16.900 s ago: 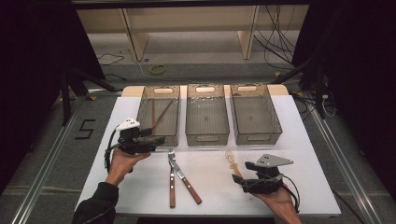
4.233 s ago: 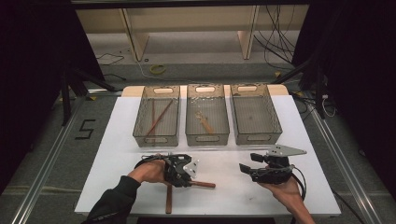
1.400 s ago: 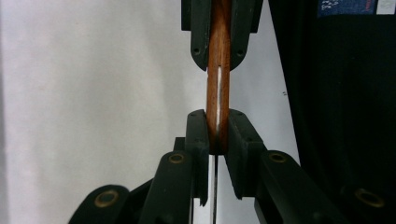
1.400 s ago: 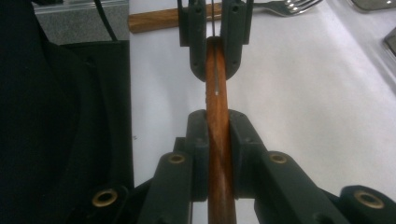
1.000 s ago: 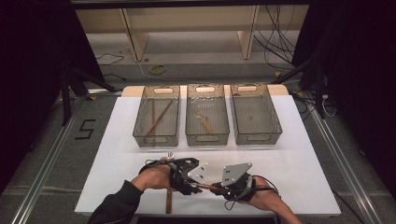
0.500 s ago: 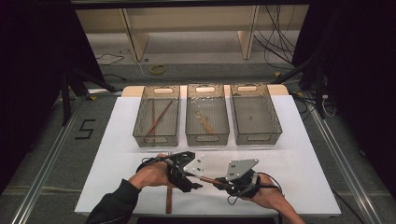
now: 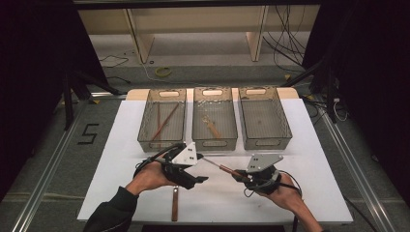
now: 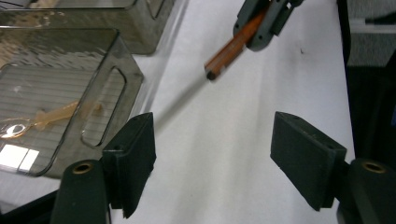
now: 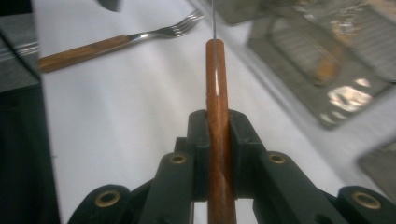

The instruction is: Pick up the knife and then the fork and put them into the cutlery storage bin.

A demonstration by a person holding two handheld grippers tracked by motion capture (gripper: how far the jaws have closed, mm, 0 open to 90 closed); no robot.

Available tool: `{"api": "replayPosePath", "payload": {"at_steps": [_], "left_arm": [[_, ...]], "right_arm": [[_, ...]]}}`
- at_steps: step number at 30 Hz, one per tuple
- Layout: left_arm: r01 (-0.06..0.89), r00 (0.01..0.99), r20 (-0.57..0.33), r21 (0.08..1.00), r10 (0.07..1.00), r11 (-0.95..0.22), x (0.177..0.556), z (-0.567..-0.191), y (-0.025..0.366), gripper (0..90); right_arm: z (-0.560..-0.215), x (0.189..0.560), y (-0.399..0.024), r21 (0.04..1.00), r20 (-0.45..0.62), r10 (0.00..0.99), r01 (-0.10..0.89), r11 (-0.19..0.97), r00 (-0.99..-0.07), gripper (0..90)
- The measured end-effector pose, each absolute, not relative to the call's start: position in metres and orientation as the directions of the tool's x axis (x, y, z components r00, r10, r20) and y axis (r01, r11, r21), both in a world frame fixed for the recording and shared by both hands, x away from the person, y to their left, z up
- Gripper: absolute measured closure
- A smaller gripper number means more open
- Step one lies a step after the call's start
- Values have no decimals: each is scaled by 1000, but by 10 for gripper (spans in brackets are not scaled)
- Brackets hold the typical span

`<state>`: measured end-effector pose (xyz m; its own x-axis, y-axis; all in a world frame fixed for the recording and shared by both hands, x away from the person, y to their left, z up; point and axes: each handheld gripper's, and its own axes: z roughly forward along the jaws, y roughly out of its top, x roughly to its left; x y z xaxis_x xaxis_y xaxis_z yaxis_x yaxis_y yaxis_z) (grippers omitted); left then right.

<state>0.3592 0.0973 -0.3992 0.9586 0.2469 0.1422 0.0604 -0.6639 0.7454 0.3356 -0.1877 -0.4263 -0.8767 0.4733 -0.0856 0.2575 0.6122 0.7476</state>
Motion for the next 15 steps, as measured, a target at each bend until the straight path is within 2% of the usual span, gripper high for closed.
{"api": "replayPosePath", "payload": {"at_steps": [3,11,15], "left_arm": [[90,956,113,763,269,-640,359,-399,106,308],[189,933,39,795,359,-577,360,-414,125,246],[222,916,22,804,401,-551,360,-422,136,243]], "right_arm": [[-422,342,-198,761,-91,521,278,586,-849,815],[-408,365,-224,797,-94,633,323,511,-769,815],[-402,377,-231,807,-93,678,343,480,-729,815]]}}
